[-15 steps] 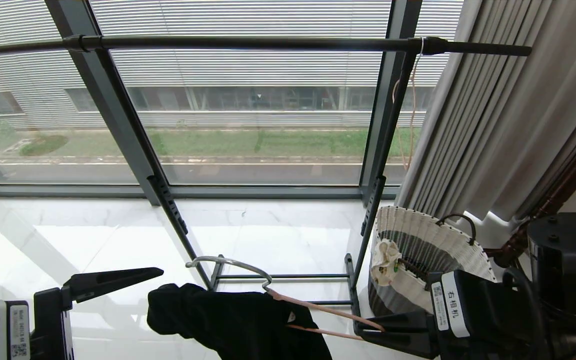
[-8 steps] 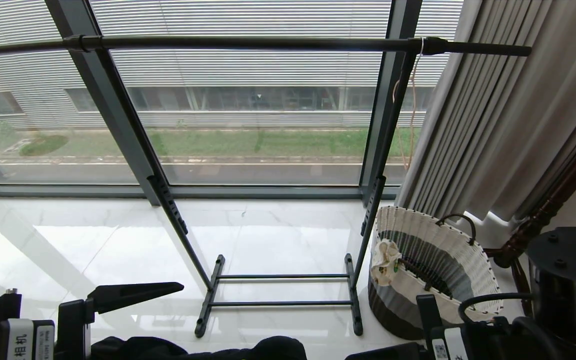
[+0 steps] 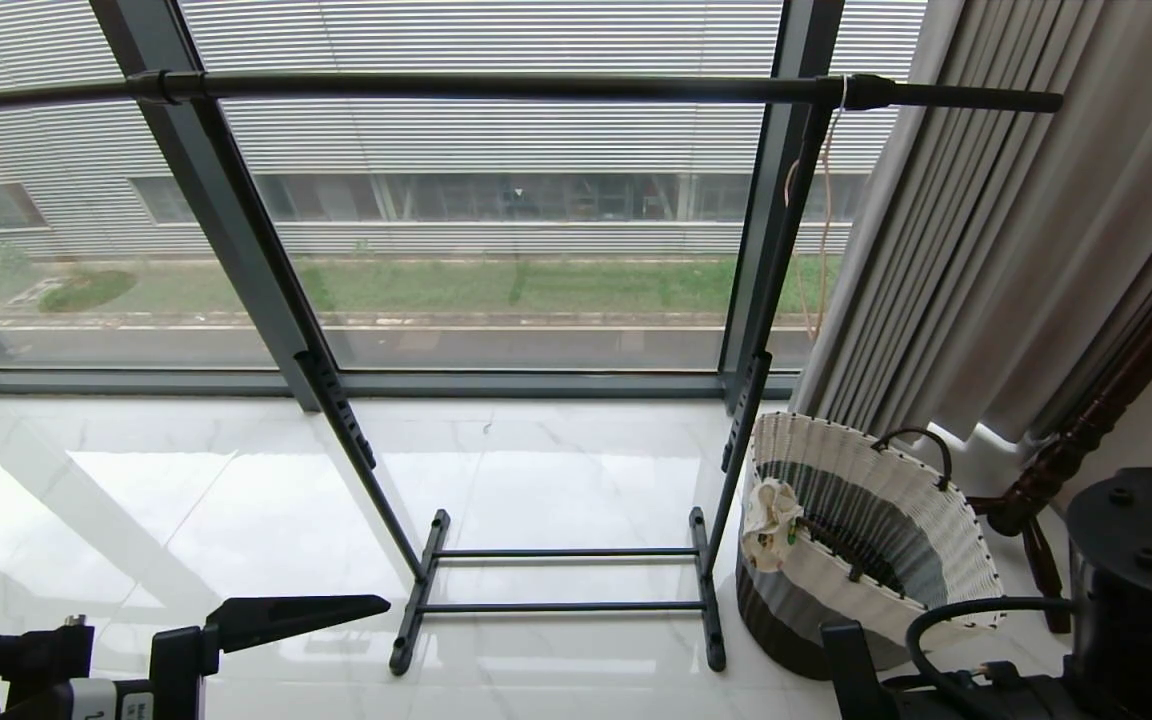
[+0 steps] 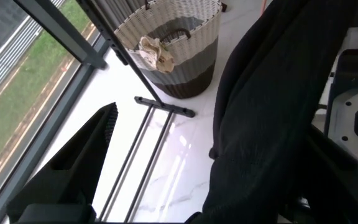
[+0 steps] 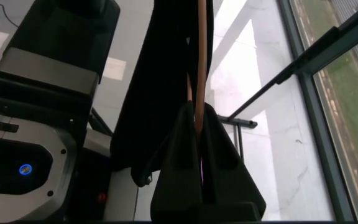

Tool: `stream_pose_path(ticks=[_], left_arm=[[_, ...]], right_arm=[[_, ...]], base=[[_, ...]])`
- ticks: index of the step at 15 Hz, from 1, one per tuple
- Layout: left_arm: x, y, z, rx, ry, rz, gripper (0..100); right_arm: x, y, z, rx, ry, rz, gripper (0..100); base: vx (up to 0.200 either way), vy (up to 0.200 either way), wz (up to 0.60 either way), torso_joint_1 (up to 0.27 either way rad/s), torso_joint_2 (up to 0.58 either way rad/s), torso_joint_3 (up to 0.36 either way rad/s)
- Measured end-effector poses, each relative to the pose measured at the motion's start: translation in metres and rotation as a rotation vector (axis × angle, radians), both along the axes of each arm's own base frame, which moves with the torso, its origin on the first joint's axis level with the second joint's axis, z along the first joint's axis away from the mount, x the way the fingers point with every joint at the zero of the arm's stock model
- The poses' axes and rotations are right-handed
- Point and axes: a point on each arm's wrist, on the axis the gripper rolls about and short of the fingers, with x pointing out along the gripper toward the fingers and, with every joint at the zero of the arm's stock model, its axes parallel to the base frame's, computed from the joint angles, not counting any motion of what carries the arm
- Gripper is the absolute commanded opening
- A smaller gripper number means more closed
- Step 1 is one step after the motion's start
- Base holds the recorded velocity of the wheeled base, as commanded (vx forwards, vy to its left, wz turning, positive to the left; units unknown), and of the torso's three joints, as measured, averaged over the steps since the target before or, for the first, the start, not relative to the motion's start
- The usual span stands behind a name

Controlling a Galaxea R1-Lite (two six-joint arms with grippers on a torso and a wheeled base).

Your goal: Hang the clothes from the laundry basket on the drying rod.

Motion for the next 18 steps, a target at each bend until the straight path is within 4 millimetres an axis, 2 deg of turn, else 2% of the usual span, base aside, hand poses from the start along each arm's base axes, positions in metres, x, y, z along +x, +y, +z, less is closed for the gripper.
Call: stream_pose_path(ticks=[10, 11, 15, 18], left_arm=[[0.0, 0.0, 0.0, 0.001, 0.003, -0.002, 0], [0.0, 0.0, 0.0, 0.001, 0.002, -0.001, 0], [0.0, 0.001, -0.003, 0.017, 0.007, 0.045, 0], [0.001, 0.004, -0.01, 0.054, 0.014, 0.149, 0]], right_arm=[[-0.003, 0.002, 0.0, -0.004, -0.02, -0.015, 0], [-0.003, 0.002, 0.0, -0.005, -0.026, -0.026, 100], [0.005, -0.003, 0.001, -0.014, -0.059, -0.148, 100], [0.019, -0.012, 0.004, 0.0, -0.067, -0.226, 100]], base=[[0.0, 0.0, 0.0, 0.0, 0.0, 0.0], [0.0, 0.0, 0.0, 0.0, 0.0, 0.0], [0.0, 0.0, 0.0, 0.0, 0.0, 0.0], [0.0, 0.0, 0.0, 0.0, 0.0, 0.0]])
